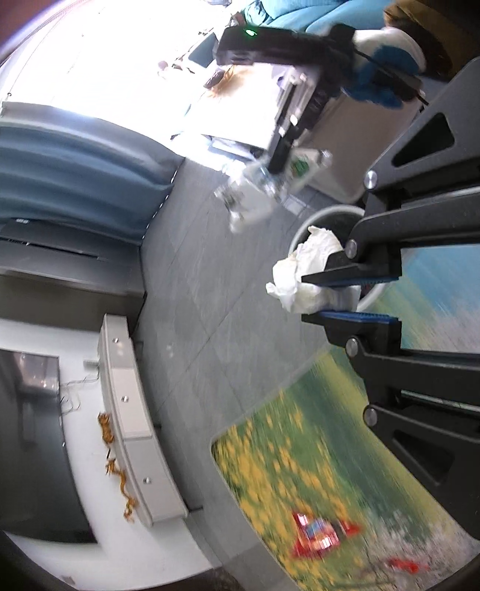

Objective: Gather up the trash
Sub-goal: 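Carry both items to the white bin and open both grippers over it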

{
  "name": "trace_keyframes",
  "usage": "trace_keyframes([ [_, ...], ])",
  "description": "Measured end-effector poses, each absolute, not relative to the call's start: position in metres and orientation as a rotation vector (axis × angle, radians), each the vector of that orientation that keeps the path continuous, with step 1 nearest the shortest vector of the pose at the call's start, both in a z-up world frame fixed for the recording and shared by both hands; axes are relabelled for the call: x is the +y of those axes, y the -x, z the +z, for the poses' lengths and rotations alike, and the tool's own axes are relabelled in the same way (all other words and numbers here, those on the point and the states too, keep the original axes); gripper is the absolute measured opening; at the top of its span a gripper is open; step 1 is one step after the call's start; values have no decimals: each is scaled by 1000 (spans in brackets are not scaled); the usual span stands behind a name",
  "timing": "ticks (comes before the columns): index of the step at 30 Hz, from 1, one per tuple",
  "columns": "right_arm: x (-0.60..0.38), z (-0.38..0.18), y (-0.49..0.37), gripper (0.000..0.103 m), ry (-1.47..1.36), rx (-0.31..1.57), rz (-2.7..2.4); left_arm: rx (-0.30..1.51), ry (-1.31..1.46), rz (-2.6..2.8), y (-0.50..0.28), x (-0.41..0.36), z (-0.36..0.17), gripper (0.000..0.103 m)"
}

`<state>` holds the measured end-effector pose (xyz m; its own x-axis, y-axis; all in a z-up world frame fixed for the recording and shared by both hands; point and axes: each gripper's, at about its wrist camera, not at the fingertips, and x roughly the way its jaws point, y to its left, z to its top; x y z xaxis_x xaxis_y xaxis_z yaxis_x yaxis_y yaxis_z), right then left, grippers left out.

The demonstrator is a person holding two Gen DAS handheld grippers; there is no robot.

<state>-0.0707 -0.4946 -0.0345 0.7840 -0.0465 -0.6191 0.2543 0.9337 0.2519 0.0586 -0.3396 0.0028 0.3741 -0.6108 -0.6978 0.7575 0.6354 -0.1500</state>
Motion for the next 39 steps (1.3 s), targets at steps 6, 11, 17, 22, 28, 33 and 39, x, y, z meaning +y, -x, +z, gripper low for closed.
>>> trace_keyframes([
  [6,-527,-67,59,18,-392,686,-200,855,-175,-919,-67,-392,-19,14],
  [11,-546,-95,44,23,-412,730,-239,949,-110,-942,-84,-420,-42,34],
  [17,-556,-108,49,36,-430,753,-269,954,-85,-936,-84,-423,-46,56],
  [22,-555,-98,61,42,-424,752,-279,934,-88,-925,-81,-412,-38,56],
  [28,-543,-55,80,55,-378,699,-290,870,-81,-894,-73,-382,-15,57],
  [33,-521,-12,99,73,-328,633,-300,774,-78,-832,-62,-341,11,57],
  [39,-480,29,114,87,-281,565,-297,664,-68,-709,-48,-286,41,65],
])
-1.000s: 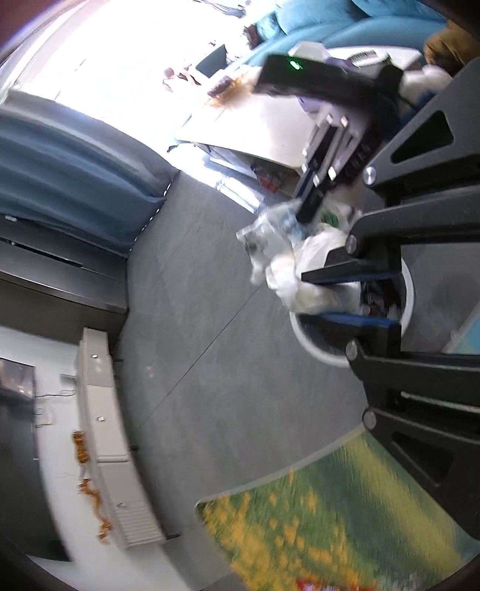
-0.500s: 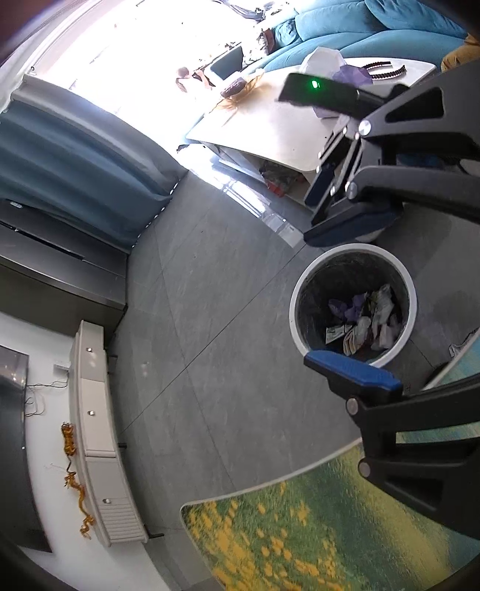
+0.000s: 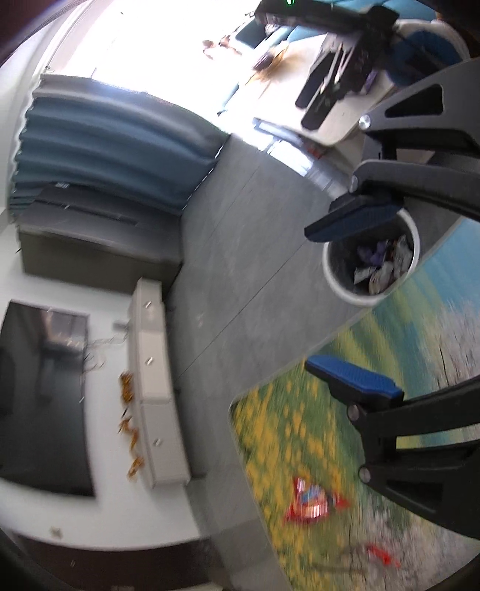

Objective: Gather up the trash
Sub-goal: 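Return both grippers to the red wrappers on the table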

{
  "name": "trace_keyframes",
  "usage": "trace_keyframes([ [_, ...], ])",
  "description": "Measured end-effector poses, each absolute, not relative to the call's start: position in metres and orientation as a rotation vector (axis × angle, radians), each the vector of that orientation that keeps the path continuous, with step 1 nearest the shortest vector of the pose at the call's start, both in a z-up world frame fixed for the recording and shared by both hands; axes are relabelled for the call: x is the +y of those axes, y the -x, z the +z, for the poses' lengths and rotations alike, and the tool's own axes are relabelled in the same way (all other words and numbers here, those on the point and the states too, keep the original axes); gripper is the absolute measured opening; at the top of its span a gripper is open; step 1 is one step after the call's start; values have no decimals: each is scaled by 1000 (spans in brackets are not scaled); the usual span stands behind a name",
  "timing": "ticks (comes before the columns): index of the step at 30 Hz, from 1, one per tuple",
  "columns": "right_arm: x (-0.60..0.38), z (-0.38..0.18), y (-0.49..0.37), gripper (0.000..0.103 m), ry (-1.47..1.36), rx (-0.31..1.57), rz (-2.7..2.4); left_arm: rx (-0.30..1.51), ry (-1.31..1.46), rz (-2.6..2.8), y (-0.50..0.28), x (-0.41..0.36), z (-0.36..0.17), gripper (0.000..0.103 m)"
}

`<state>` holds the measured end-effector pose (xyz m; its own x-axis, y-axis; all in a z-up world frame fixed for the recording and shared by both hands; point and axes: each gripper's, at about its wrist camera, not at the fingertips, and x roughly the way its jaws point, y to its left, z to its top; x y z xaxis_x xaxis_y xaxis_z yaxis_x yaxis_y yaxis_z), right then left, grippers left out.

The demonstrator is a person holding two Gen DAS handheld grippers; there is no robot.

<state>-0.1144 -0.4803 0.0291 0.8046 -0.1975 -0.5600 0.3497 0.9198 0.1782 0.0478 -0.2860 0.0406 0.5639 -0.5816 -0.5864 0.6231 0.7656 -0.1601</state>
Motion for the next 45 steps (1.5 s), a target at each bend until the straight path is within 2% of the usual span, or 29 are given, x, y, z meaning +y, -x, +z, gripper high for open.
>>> trace_keyframes([
  [9,-407,75,110,102,-211,483,-241,517,-50,-516,-32,-201,79,66],
  [24,-306,96,78,103,-107,454,-135,389,18,-271,-9,-76,102,66],
  [45,-230,88,42,103,-48,480,-54,398,110,-143,-15,21,76,66],
])
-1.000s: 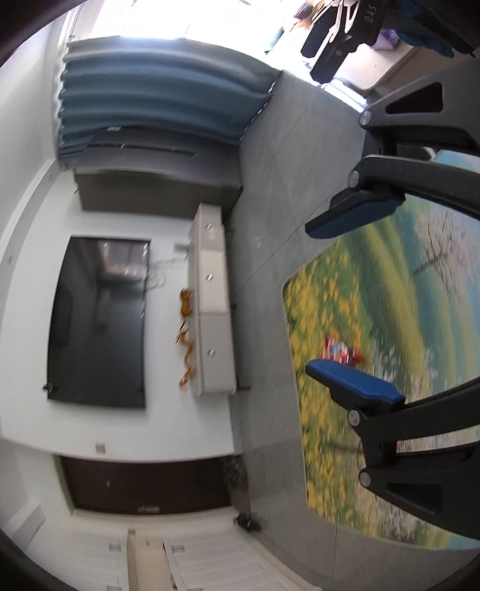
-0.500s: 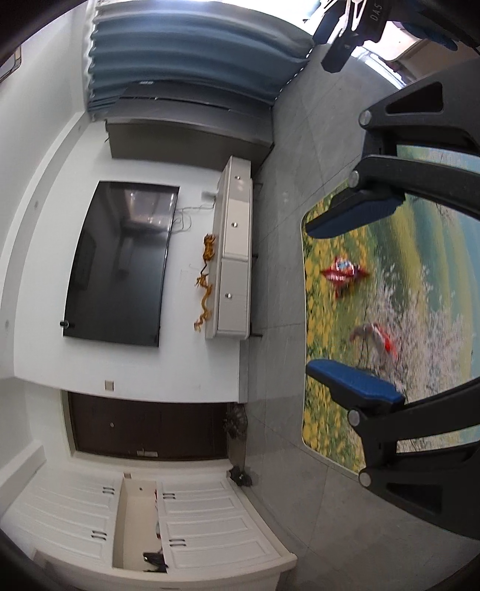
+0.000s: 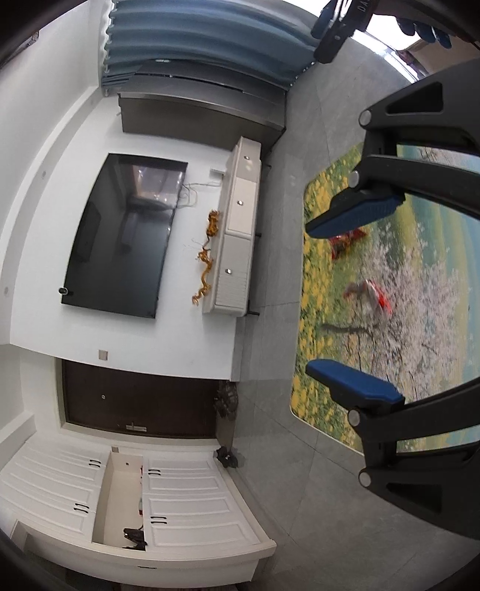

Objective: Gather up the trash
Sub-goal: 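Return both grippers to the red wrappers on the table, then grasp the clear-red wrapper with left gripper while right gripper grasps red snack bag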

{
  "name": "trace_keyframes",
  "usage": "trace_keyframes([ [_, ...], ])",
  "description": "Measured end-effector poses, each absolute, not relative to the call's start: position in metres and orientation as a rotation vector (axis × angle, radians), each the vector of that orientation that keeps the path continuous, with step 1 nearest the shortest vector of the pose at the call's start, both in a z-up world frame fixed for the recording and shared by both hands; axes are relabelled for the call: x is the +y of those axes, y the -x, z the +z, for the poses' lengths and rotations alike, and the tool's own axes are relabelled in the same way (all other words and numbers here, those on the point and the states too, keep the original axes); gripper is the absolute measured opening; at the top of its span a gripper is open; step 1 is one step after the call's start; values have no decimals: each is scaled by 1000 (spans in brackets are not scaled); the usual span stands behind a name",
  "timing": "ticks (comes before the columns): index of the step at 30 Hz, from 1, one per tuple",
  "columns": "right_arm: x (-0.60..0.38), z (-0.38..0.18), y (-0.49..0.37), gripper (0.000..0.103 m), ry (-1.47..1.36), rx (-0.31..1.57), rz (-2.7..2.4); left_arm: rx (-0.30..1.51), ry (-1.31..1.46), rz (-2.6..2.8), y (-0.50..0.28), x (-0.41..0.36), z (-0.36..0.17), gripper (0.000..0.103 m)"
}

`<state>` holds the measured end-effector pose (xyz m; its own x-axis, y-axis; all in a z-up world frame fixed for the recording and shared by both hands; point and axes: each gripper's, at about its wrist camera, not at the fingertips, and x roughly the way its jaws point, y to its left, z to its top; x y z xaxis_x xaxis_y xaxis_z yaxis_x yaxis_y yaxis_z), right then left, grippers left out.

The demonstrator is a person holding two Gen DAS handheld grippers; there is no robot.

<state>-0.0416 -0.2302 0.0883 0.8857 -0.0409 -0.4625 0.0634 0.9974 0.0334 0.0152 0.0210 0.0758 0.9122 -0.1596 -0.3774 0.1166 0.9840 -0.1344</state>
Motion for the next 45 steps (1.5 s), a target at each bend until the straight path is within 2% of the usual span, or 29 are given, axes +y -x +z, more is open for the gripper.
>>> trace_keyframes([
  [15,-179,27,-48,103,21,676,117,625,63,-219,-74,95,-2,66],
  [21,-179,-4,-99,103,8,733,170,724,26,-380,-101,62,-24,66],
  [29,-175,-37,-164,103,1,770,213,769,-106,-502,-151,-5,-46,66],
  [35,-169,-61,-200,103,-3,799,230,809,-104,-523,-180,-21,-66,65],
  [37,-169,-69,-208,99,-6,804,236,813,-99,-527,-184,-21,-70,64],
  [39,-169,-75,-215,87,-8,813,240,824,-99,-531,-188,-23,-73,56],
  [41,-169,-82,-220,81,-7,825,237,840,-94,-532,-192,-24,-78,50],
  [43,-171,-87,-222,71,-12,840,234,857,-89,-535,-195,-25,-83,43],
  [45,-173,-91,-222,56,-18,854,234,874,-89,-536,-197,-26,-88,34],
])
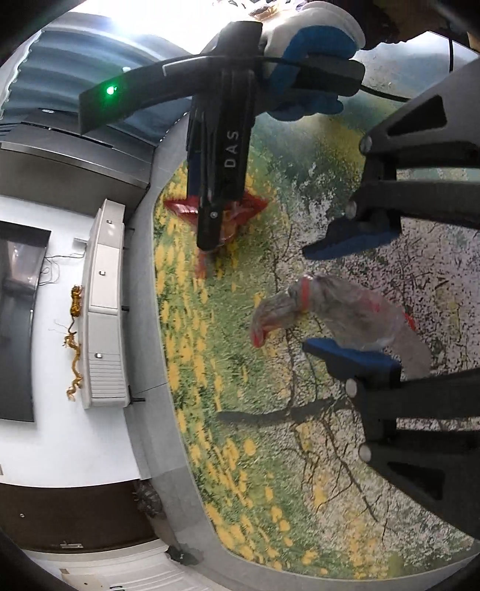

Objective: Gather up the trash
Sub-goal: 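Grasp the clear-red wrapper with left gripper while right gripper grasps red snack bag, then carry both wrappers to the white bin and open both grippers over it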

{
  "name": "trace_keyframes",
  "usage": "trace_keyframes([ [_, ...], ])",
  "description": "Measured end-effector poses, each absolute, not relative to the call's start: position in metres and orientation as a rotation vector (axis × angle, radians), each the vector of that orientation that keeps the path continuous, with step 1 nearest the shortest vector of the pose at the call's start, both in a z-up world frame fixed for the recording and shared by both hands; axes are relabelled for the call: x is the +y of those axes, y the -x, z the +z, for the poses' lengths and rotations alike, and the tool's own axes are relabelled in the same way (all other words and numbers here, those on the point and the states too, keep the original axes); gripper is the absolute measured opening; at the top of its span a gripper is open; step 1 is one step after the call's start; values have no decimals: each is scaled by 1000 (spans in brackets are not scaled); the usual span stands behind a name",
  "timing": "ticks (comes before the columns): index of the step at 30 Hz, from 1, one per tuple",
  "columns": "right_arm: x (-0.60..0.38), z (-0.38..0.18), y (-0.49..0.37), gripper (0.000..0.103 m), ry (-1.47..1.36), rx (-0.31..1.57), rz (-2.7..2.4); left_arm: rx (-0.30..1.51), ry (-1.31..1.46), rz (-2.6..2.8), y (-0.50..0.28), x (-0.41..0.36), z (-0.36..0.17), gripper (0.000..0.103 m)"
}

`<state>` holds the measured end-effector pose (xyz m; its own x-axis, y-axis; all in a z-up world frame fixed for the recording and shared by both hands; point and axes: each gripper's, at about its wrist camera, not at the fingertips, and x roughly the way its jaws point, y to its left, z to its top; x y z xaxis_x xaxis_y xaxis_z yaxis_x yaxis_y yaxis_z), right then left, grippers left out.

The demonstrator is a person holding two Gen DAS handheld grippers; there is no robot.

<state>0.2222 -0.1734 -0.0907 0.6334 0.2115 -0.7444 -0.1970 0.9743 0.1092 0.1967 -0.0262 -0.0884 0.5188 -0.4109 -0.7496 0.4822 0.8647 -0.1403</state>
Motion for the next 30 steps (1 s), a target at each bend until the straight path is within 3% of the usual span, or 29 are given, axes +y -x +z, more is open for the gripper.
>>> trace_keyframes([
  [3,-178,-93,-217,45,-33,860,235,893,-91,-542,-196,-29,-92,20],
  [6,-181,-90,-208,29,-45,863,246,896,-84,-548,-191,-29,-92,14],
  [15,-191,-56,-145,27,-57,826,261,865,16,-546,-154,-8,-64,10],
  [30,-257,54,-14,27,-68,599,176,666,-23,-536,-70,-19,44,10],
])
